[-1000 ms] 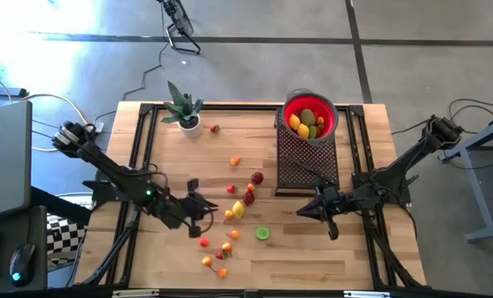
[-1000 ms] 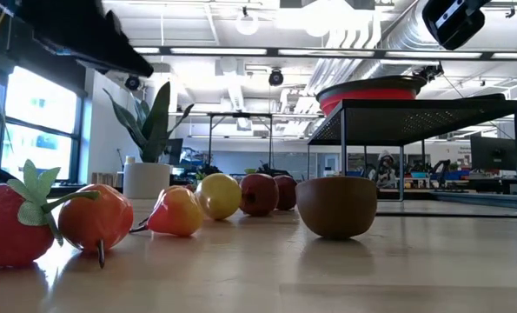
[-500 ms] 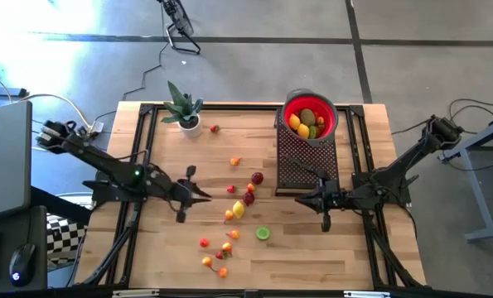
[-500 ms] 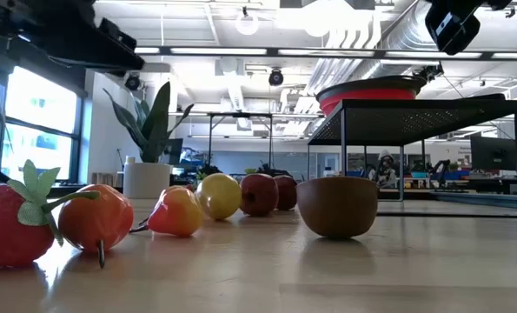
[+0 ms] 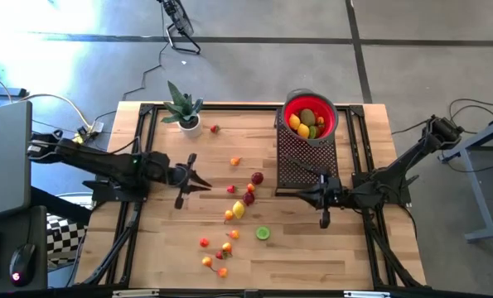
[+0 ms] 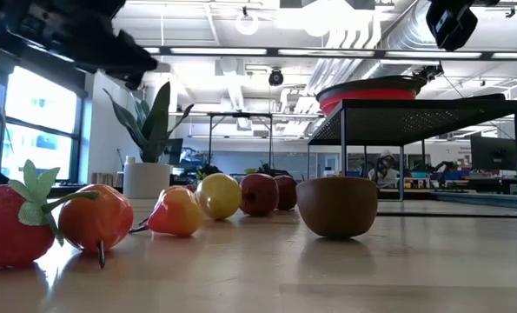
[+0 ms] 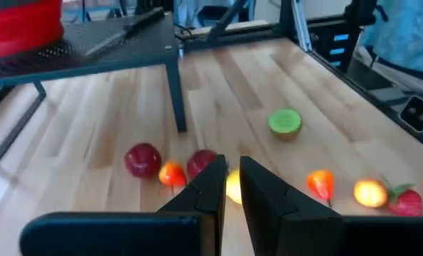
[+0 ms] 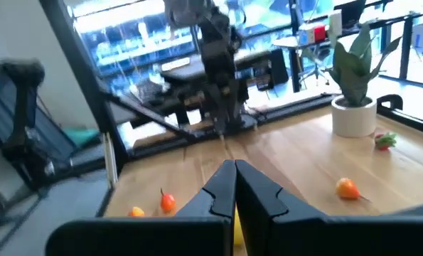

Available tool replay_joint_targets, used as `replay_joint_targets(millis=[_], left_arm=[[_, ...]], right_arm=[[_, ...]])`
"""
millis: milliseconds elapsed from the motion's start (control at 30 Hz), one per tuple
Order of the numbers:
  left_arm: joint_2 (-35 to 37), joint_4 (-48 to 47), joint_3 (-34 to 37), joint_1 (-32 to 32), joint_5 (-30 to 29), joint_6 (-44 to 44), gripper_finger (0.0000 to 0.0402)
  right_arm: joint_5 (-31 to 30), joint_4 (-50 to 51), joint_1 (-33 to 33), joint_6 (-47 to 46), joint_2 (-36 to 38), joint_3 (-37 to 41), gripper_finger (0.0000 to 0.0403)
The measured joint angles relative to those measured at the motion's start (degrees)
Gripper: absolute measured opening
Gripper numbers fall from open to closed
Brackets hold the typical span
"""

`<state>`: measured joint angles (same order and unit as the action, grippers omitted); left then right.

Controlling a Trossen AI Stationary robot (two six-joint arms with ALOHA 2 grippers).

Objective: Pick & Place Fruit
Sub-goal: Put the kiwi into the strainer bowl on the shelf

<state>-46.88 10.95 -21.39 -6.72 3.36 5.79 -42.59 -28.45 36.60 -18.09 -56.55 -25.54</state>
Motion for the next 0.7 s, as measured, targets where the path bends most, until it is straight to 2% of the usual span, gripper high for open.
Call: replay_joint_targets(millis=[167, 333, 500, 700], left_arm=[[2.68, -1.66, 0.11, 1.65, 2.07, 1.55, 0.0037], [4.81, -3.13, 0.20, 1.96, 2.17, 2.02, 0.0037], [5.53, -4.16, 0.20, 1.94, 1.85, 1.93, 0.0037], [5.53, -5.03, 0.12, 1.84, 1.83, 1.91, 0.0037]], right_arm=[[-1.35, -2.90, 0.00, 0.31, -0.14, -0.44, 0.0002], [-3.02, -0.54, 0.00, 3.04, -3.67, -6.09, 0.0002], [-4.49, 6.66, 0.00, 6.78, -9.49, -15.15, 0.0002], [-4.77, 16.80, -1.16, 4.68, -16.29, -24.77, 0.0002]])
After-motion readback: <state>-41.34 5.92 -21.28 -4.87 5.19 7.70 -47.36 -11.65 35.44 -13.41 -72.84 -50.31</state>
